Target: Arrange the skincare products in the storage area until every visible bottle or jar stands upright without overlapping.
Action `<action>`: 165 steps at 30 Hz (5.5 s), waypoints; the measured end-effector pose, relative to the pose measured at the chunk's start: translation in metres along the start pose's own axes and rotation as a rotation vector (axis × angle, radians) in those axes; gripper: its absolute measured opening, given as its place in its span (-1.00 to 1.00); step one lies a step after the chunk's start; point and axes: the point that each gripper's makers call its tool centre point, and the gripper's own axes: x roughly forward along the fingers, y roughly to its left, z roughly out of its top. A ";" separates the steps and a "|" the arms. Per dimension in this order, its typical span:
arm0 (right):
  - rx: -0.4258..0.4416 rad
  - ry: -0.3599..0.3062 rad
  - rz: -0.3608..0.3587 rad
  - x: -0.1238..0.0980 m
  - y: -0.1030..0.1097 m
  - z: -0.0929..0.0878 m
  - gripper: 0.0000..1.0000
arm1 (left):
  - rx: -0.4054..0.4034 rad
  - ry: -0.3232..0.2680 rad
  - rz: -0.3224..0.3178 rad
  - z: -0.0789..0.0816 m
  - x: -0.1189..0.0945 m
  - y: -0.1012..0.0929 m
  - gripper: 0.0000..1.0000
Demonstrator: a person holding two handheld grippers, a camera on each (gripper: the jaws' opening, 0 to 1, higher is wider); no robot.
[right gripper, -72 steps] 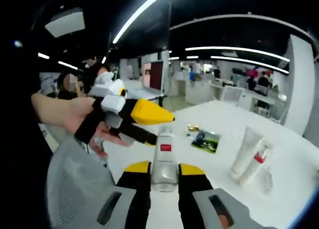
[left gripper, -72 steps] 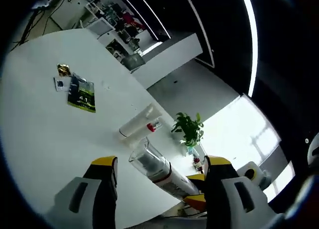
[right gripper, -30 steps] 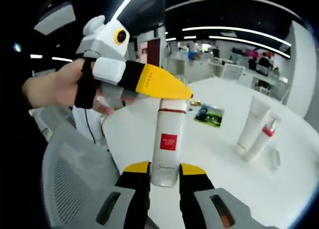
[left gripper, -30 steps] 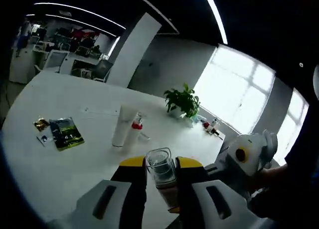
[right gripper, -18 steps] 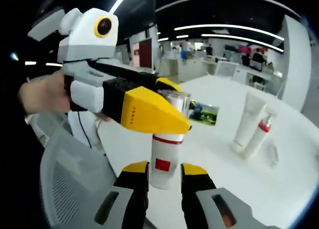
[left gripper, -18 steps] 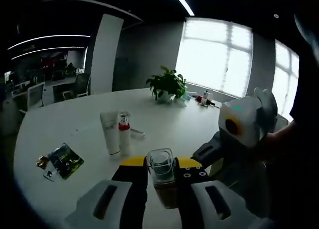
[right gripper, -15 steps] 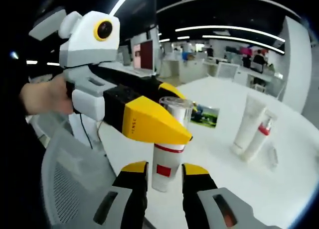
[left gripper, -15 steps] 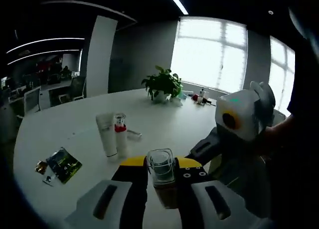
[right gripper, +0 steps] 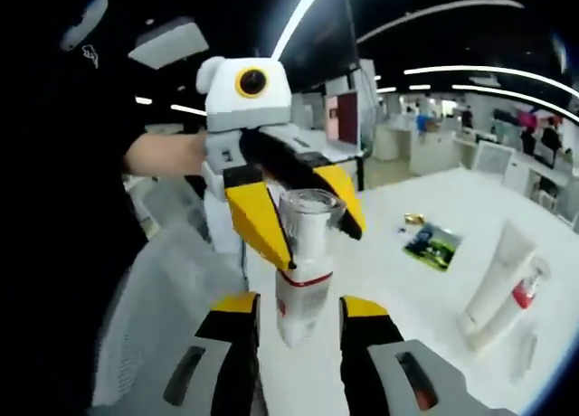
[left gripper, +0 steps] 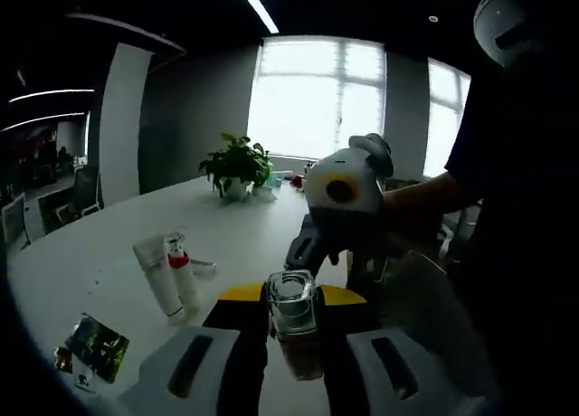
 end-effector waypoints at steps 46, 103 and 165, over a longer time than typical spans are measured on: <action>-0.009 -0.035 -0.223 0.029 -0.123 -0.073 -0.77 | -0.157 0.128 0.242 -0.104 0.025 0.078 0.19; 0.007 0.047 -0.338 0.042 -0.199 -0.136 -0.58 | -0.273 0.192 0.351 -0.168 0.028 0.093 0.98; 0.164 0.016 -0.509 0.030 -0.213 -0.142 -0.93 | -0.293 0.215 0.345 -0.179 0.031 0.090 0.94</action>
